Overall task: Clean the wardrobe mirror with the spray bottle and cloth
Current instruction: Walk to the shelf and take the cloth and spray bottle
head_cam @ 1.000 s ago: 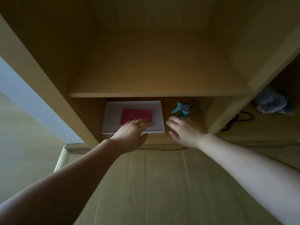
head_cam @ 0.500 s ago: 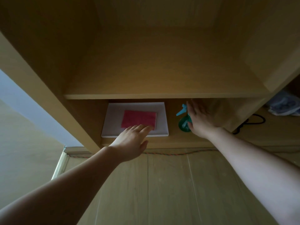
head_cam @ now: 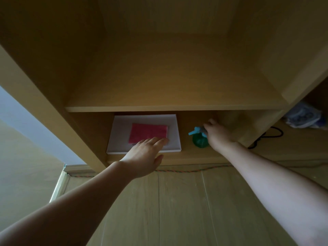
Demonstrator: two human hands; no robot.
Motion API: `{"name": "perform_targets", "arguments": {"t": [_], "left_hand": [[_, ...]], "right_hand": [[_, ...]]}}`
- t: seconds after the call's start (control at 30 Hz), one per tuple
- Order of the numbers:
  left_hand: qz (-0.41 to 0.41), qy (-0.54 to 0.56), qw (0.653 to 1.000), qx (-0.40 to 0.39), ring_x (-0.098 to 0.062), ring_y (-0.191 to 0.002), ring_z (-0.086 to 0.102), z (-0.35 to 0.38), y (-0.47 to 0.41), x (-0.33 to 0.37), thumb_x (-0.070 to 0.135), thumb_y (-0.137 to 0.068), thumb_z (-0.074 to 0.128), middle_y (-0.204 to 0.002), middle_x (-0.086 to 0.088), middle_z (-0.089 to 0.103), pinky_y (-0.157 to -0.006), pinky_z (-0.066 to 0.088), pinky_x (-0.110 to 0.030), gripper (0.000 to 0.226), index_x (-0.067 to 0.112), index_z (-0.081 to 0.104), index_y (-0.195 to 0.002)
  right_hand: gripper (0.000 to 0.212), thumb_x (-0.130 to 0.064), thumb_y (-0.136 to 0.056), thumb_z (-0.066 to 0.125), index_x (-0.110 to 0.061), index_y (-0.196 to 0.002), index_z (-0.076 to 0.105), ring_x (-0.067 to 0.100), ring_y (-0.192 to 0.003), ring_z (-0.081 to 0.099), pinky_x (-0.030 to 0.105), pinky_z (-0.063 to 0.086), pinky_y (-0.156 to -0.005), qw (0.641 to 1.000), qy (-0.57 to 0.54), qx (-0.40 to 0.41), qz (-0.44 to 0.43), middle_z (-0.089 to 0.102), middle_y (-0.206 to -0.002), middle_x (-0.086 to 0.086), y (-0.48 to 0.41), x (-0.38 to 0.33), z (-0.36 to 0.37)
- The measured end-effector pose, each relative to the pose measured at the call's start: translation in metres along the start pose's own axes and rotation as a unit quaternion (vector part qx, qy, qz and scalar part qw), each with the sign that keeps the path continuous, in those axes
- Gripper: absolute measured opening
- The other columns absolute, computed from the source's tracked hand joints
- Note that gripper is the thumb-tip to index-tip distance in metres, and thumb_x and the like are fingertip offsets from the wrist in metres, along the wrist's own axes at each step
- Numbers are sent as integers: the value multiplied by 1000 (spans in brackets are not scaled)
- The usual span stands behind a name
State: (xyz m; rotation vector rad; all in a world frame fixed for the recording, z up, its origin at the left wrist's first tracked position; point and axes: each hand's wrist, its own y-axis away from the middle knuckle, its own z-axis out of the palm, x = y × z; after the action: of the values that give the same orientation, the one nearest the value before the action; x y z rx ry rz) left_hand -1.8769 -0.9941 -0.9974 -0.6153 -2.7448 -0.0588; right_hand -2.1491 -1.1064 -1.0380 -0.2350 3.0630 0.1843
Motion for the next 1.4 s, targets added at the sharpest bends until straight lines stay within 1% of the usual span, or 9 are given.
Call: {"name": "perform_targets", "arguments": {"t": [0.1, 0.23, 0.37, 0.67, 0.93, 1.07, 1.13, 1.23, 1.4], "left_hand": [[9, 1, 1000, 12, -21, -123, 48, 0, -3, 4, 31, -94, 52, -138, 0, 49, -99, 37, -31, 56, 23, 33, -146], [10, 12, 999, 39, -22, -125, 48, -4, -10, 9, 34, -94, 52, -139, -1, 49, -98, 38, -31, 57, 23, 33, -147], [1, 23, 998, 57, -23, -122, 50, -8, -14, 12, 35, -93, 54, -136, -2, 52, -95, 40, -32, 57, 21, 35, -146], [-29, 67, 997, 40, -26, -94, 63, -19, 2, 5, 41, -95, 51, -110, -2, 67, -74, 50, -36, 32, 18, 54, -118], [-71, 87, 994, -3, -22, -89, 62, -30, 25, -22, 32, -94, 57, -100, -4, 67, -78, 49, -38, 24, 13, 64, -108], [-105, 55, 993, -21, -21, -83, 62, -29, 39, -37, 34, -95, 55, -95, -1, 67, -73, 52, -38, 21, 17, 63, -103], [-114, 34, 993, -26, -20, -79, 61, -28, 46, -44, 36, -95, 54, -93, 1, 66, -69, 51, -34, 20, 19, 62, -101], [-117, -3, 993, -32, -18, -76, 58, -26, 53, -54, 39, -95, 52, -92, 5, 64, -62, 44, -28, 20, 22, 61, -100], [-112, -14, 993, -35, -14, -73, 57, -24, 60, -64, 42, -95, 51, -92, 8, 64, -59, 38, -25, 20, 24, 60, -100]], "right_hand": [[23, -15, -99, 47, -11, -120, 55, 31, -115, 53, 37, 45, -84, 1000, 8, -3, -22, 51, -134, 12, 13, 3, -6], [28, -27, -101, 43, -15, -125, 53, 28, -105, 59, 38, 48, -77, 996, -4, 21, -88, 55, -126, 6, 37, -10, -25], [26, -31, -100, 45, -20, -122, 55, 25, -89, 61, 30, 35, -63, 983, -22, 48, -176, 54, -121, 0, 62, -43, -36], [22, -15, -97, 55, -2, -112, 62, 31, -97, 57, 35, 44, -80, 953, -174, 12, -248, 52, -115, 12, 84, -109, -42], [19, -17, -94, 60, 0, -103, 62, 29, -85, 58, 48, 49, -75, 921, -224, 7, -318, 51, -103, 8, 75, -139, -27], [32, -25, -95, 57, 1, -113, 65, 26, -88, 62, 37, 52, -73, 915, -224, 20, -334, 61, -105, 13, 62, -134, -22], [34, -25, -99, 52, -1, -121, 62, 28, -104, 61, 36, 48, -86, 938, -187, 9, -293, 59, -118, 15, 47, -123, -12], [46, -27, -102, 44, -10, -145, 41, 27, -139, 34, 35, 31, -111, 973, -107, -97, -180, 33, -152, 11, 21, -112, 8], [53, -31, -104, 35, -17, -153, 21, 30, -145, 21, 39, 27, -115, 973, 4, -165, -163, 12, -162, 9, -8, -115, 38]]}}
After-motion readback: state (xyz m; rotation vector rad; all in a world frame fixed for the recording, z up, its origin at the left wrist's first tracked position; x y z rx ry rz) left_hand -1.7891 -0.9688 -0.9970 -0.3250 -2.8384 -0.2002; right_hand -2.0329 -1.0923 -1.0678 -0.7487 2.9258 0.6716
